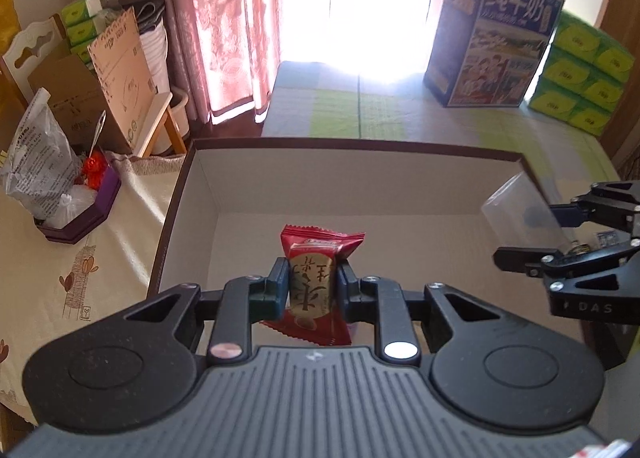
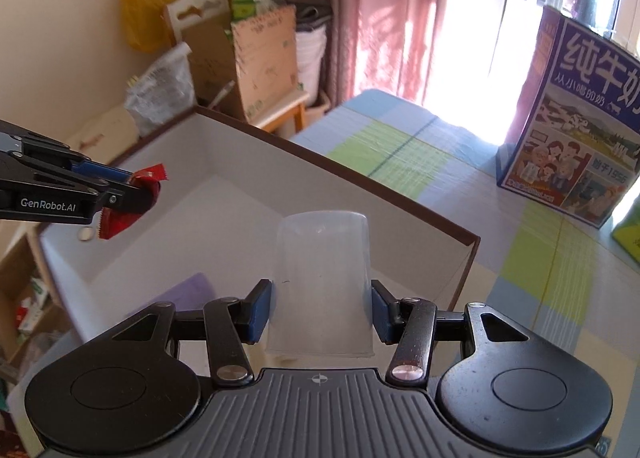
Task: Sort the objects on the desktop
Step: 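Carry the snack packet and cup over the brown box with both tools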
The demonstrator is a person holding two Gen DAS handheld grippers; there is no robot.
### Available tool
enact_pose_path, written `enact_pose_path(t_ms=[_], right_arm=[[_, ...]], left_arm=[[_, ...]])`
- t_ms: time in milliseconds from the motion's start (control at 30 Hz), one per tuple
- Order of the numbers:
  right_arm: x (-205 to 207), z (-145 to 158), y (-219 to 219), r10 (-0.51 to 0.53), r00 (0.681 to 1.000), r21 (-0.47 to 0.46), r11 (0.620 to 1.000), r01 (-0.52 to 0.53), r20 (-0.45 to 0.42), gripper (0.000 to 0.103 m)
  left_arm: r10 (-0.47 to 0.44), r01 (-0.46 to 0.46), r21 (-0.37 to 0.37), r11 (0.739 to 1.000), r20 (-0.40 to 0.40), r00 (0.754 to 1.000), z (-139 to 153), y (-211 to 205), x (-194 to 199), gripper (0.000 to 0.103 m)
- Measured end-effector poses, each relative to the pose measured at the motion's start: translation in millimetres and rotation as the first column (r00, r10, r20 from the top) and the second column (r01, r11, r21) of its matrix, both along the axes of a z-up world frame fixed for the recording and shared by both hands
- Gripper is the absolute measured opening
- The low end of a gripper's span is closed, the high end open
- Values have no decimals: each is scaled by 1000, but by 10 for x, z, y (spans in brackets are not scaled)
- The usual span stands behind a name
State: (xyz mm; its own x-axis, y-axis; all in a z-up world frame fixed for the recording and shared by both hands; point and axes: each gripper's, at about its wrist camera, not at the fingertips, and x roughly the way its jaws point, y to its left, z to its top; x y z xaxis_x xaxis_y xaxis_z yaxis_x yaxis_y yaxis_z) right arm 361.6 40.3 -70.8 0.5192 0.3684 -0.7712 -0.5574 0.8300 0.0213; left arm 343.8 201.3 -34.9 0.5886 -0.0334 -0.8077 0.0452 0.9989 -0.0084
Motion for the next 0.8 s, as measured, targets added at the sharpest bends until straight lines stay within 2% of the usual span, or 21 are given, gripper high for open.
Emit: enact_pose_path(t_ms=[333,633,800], right_arm=[[318,-224,125,-36,998,-72,997,33,-47,48],[405,-326,172,-50,996,-95,994,44,-67,48],[425,-344,177,-56,996,-101,994,49,-69,49]], left_arm=[[-18,27,66,997,-124,992,-498,120,470,20],[-24,37,85,996,-152,988,-676,110,626,21],[-27,39,94,995,-134,991,-653,121,663,35]])
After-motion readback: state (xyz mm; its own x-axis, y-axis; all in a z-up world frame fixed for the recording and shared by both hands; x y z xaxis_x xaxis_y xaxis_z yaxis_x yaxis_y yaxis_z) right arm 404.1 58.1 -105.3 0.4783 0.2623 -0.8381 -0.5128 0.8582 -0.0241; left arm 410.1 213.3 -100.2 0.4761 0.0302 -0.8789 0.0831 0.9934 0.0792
